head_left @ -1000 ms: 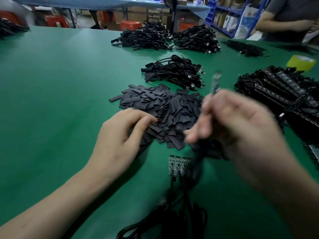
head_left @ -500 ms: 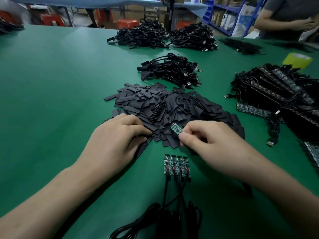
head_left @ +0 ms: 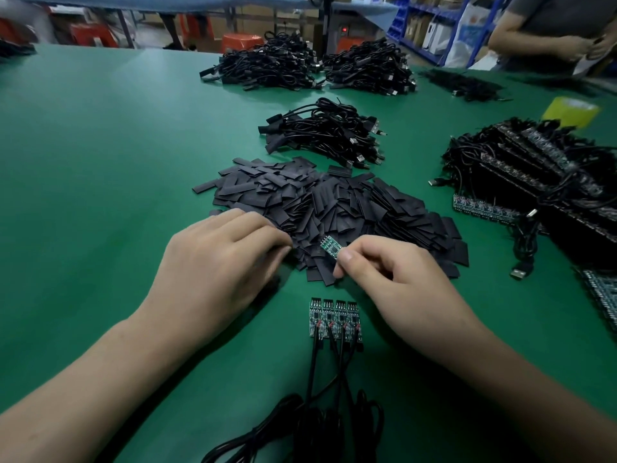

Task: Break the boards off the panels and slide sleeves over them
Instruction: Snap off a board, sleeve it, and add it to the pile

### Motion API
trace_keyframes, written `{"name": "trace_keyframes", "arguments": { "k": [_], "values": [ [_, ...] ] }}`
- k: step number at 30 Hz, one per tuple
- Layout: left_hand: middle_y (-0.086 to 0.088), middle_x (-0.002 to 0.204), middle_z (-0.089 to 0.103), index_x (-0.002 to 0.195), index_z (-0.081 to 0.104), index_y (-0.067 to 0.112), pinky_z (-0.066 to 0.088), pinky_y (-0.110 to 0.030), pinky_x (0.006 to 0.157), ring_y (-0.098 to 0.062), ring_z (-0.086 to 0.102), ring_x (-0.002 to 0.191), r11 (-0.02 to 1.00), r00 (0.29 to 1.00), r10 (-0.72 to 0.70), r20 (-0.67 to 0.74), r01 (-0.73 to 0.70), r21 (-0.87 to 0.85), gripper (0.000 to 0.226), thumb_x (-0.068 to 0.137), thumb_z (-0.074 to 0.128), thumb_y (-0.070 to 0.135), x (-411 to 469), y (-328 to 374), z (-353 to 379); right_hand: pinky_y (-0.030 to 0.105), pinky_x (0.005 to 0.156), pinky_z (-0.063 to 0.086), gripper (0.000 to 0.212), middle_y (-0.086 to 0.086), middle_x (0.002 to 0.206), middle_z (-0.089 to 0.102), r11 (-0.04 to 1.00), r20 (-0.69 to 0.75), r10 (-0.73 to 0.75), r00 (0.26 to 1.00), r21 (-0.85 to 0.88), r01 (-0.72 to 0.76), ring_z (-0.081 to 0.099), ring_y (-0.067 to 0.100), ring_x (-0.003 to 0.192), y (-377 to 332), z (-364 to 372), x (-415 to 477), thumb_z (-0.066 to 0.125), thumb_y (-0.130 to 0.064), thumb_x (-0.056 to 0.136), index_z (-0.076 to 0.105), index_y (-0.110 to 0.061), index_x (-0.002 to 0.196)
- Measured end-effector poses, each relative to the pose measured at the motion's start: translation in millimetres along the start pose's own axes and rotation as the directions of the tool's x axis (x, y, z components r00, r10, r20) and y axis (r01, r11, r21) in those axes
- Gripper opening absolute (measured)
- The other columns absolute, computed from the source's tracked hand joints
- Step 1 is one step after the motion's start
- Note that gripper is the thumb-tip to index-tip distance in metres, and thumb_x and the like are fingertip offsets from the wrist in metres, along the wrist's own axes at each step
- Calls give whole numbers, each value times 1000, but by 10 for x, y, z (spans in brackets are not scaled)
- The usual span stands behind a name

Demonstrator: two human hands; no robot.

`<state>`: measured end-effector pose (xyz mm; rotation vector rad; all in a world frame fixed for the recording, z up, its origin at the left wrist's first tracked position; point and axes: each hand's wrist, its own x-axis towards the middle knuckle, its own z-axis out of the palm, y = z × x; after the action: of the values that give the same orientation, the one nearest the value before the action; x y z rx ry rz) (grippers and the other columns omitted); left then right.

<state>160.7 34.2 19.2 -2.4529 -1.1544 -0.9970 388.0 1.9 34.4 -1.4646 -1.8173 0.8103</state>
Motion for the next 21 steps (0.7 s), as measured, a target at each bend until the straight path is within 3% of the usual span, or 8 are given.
{"name": "trace_keyframes", "arguments": {
  "k": [3, 6, 13, 17, 21],
  "values": [
    [4, 93, 73, 95, 77, 15, 56, -36, 66, -17, 69, 80, 992, 995, 2, -96, -14, -124, 16, 98, 65, 25, -15, 111, -16, 21, 49, 29, 33, -11, 48, 37, 960, 88, 123, 989, 240, -141, 31, 4, 44, -13, 1, -11, 55, -46, 99, 74, -23, 84],
    [4, 94, 74, 95, 78, 14, 55, -25, 68, -11, 68, 78, 976, 991, 42, -127, -68, -206, 14, 97, 67, 23, -26, 216, -3, 21, 39, 25, 29, -10, 49, 34, 819, 257, 182, 949, 495, -291, 25, 8, 43, -49, 0, -22, 62, -41, 97, 76, -20, 83],
    [4, 100, 73, 100, 79, 14, 55, -25, 77, -9, 69, 89, 935, 994, 75, -85, -100, -341, 10, 93, 74, 20, -44, 211, 4, 17, 36, 25, 16, -6, 49, 33, 755, 303, 191, 934, 562, -337, 24, 6, 39, -30, -23, -15, 66, -23, 96, 72, -12, 85],
    [3, 100, 73, 94, 80, 12, 55, -25, 82, -8, 69, 93, 894, 999, 7, -32, -21, -448, 12, 87, 79, 21, -37, 212, -3, 17, 35, 25, 20, -4, 50, 33, 762, 310, 224, 924, 536, -364, 25, 6, 38, -8, -30, -8, 67, -23, 93, 72, -19, 74],
    [2, 98, 74, 90, 80, 10, 55, -25, 83, -8, 70, 93, 899, 1000, 0, -25, -11, -438, 12, 84, 80, 20, -38, 212, -17, 19, 36, 24, 17, -6, 50, 33, 775, 318, 195, 928, 530, -344, 24, 7, 40, 9, -11, -18, 67, -27, 94, 71, -14, 84]
  ]
}}
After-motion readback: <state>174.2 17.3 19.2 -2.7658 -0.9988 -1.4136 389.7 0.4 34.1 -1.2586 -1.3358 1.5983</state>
